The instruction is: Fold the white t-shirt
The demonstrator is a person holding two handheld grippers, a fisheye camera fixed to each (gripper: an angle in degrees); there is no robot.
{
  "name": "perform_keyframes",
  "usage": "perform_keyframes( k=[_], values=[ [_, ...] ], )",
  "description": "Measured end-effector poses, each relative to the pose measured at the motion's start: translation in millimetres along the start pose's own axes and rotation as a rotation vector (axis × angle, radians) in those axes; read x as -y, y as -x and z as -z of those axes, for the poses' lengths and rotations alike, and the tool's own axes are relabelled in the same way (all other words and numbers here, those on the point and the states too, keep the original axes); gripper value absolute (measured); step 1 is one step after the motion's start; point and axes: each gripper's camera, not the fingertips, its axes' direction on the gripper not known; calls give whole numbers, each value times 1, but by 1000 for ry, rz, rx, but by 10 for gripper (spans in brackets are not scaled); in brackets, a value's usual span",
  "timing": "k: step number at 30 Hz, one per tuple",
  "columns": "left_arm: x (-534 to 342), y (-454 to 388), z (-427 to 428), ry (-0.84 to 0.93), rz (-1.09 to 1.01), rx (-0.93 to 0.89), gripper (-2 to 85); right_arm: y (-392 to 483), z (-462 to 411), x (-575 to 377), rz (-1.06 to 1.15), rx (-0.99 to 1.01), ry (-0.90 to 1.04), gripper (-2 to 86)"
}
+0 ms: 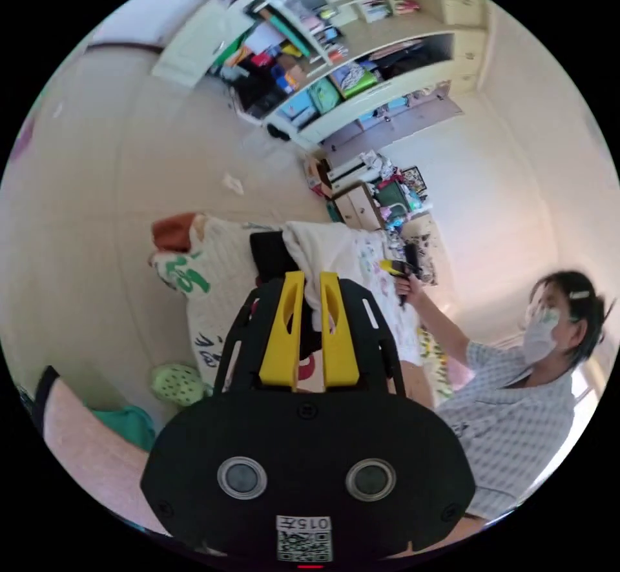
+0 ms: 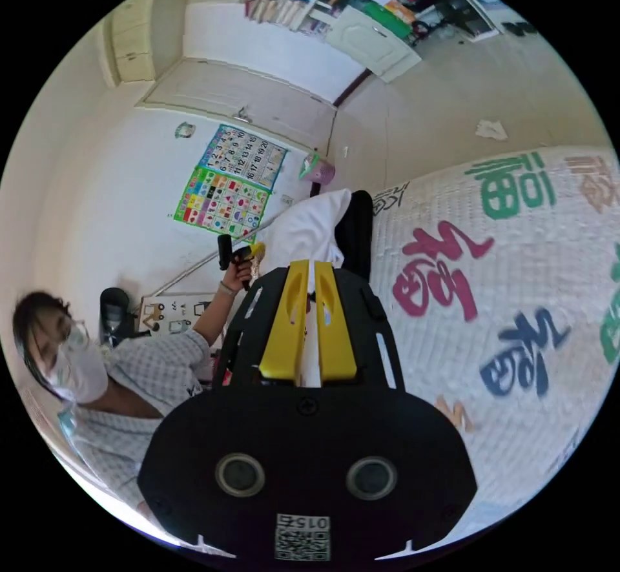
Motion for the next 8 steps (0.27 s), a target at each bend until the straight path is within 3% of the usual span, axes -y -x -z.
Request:
perform_keyframes(
  k=[6,8],
  values=[
    [-70,-240,-20,-52,-592,175,-6,170,133,-198,177,-445,-296,6],
    [-114,-335,-70,-93,-789,189,-7,242,165,-299,130,-748,-426,7]
  ],
)
